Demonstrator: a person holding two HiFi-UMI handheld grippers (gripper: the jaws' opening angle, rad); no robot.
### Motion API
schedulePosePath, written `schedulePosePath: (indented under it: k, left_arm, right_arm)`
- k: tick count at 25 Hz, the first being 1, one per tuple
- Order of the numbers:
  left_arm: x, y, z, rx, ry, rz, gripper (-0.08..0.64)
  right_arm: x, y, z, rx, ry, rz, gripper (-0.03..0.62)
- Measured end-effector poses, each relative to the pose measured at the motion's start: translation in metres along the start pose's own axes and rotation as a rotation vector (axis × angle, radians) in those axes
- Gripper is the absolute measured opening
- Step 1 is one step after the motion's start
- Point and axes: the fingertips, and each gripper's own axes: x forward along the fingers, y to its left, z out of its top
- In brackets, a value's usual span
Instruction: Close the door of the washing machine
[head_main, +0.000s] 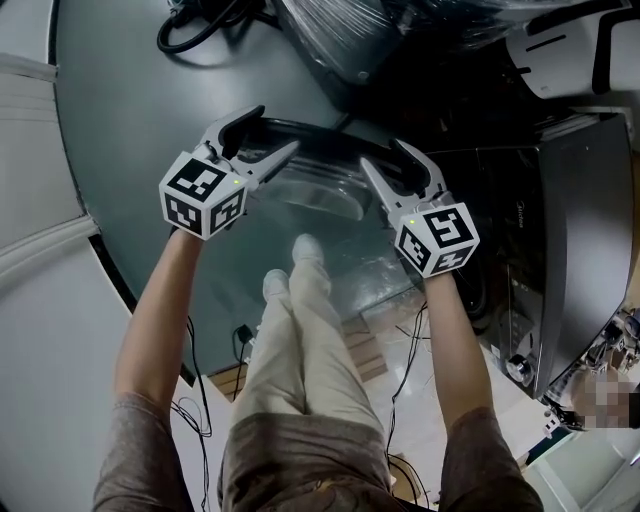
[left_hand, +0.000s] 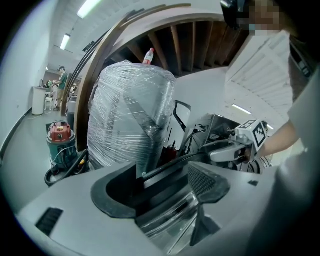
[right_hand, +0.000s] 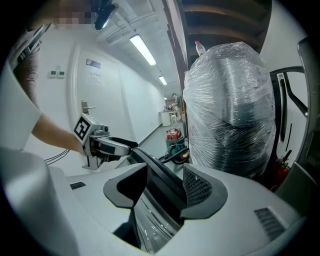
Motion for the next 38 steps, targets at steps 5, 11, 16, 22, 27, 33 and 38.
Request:
schedulePosePath:
  k: [5, 11, 16, 22, 27, 33, 38]
  left_arm:
    - [-0.017, -0.014, -0.012, -0.018, 0.003, 0.008, 0.313]
    - [-0.034, -0.028, -0.027, -0.016, 0.019, 0.021, 0.279]
    - [-0.043, -0.040, -0.038, -0.053, 0.009, 0.023, 0.232]
    - [-0.062, -0.056, -0.049, -0.070, 0.020, 0.032, 0.206]
    - [-0.073, -0.072, -0.064, -0.109, 0.060, 0.046, 0.175]
    - [-0.087, -0.096, -0.080, -0.145, 0.128, 0.031, 0.163]
    - [-0.100, -0.120, -0.092, -0.163, 0.167, 0.013, 0.151]
  right_arm:
    - [-0.005, 0.006, -0.006, -0.034, 0.012, -0.016, 0.202]
    - [-0.012, 0.015, -0.012, -0.037, 0.015, -0.006, 0.206]
    - [-0.020, 0.017, -0.019, -0.058, 0.033, -0.001, 0.209]
    - [-0.033, 0.028, -0.023, -0.083, 0.037, -0.020, 0.209]
    - [-0.049, 0.036, -0.035, -0.111, 0.069, -0.045, 0.207]
    - [-0.068, 0.053, -0.067, -0.092, 0.164, -0.038, 0.199]
    - [-0.091, 0.068, -0.068, -0.013, 0.133, -0.070, 0.199]
